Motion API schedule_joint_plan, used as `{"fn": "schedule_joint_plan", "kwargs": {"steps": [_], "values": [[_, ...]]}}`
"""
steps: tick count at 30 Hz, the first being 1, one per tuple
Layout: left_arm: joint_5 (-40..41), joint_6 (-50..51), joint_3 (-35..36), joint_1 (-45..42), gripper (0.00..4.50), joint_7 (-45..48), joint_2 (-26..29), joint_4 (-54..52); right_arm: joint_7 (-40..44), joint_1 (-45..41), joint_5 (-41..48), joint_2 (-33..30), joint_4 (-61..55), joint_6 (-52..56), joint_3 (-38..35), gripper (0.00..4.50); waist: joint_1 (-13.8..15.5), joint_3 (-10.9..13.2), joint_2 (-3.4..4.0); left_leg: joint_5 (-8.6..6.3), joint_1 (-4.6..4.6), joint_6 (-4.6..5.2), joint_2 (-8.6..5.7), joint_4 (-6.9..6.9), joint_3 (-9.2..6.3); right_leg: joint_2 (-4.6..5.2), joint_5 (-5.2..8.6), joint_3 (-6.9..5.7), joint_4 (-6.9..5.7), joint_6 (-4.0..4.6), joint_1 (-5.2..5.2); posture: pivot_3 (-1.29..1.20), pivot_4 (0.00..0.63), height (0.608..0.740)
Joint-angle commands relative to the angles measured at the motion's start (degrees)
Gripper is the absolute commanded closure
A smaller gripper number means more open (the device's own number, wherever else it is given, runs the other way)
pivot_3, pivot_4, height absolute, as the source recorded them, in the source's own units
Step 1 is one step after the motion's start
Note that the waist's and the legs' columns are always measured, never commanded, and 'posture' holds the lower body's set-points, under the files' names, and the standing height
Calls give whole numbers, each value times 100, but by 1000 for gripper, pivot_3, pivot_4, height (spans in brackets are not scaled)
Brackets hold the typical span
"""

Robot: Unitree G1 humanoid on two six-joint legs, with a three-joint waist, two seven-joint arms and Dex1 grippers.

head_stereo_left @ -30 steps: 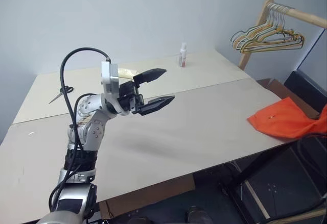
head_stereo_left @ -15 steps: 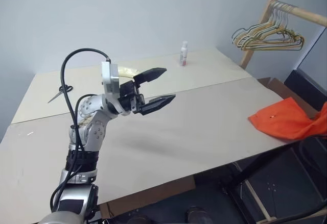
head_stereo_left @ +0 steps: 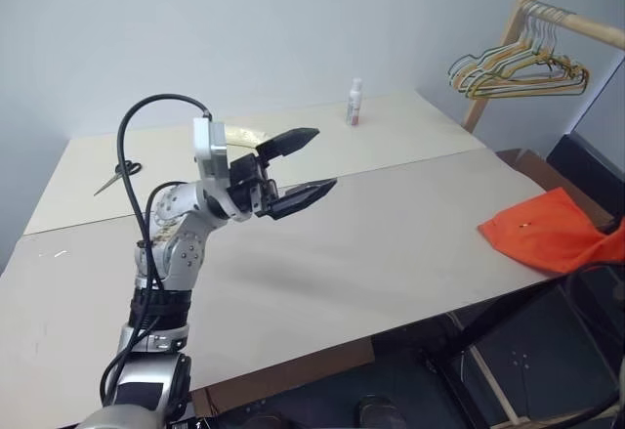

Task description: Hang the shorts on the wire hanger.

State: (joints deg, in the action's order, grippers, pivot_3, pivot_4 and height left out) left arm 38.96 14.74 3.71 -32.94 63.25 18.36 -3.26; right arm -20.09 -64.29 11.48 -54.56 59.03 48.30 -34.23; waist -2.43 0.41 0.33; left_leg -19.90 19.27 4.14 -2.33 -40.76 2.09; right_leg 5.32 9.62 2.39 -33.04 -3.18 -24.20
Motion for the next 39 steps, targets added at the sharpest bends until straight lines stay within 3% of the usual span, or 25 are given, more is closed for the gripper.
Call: {"fn": "schedule_joint_plan", "kwargs": {"steps": [1, 7, 13, 25, 39], "values": [[127, -129, 127, -43, 0, -17, -9, -176, -273, 81, -210, 58, -717, -13, 278, 23, -1, 0, 0, 0, 0, 0, 0, 0, 0, 0, 0, 0, -1, 0, -1, -18, 0, 740], [42, -197, 72, -42, 0, -21, -2, -110, -942, 677, -1355, 234, -1876, -528, 1402, 23, -1, -3, 5, 1, 1, -2, 1, -1, 0, 5, -1, 2, -7, -1, -10, -19, 0, 740], [84, -254, 92, -60, 0, -67, -32, -104, -714, 1114, -1961, 251, -2575, -1580, 2064, 23, -12, -6, 9, 4, -4, -7, -2, -2, 0, 6, -3, 2, -5, -4, -10, -15, 0, 740], [-1, -331, 165, 114, 0, -191, 125, -198, 1622, 1801, -2143, 801, -3843, -3059, 3224, 23, -22, -6, 8, 7, -19, -11, 2, -4, -1, -3, -10, 4, -8, -16, 0, 30, 0, 740], [-979, -53, 137, 757, 0, -798, 1129, -240, 4626, 2970, -1584, 1377, -5775, -2398, 3962, 23, 227, -6, 6, 9, -2, -26, -1, 0, -28, 0, -13, -31, -14, -16, -17, 91, 0, 740]]}}
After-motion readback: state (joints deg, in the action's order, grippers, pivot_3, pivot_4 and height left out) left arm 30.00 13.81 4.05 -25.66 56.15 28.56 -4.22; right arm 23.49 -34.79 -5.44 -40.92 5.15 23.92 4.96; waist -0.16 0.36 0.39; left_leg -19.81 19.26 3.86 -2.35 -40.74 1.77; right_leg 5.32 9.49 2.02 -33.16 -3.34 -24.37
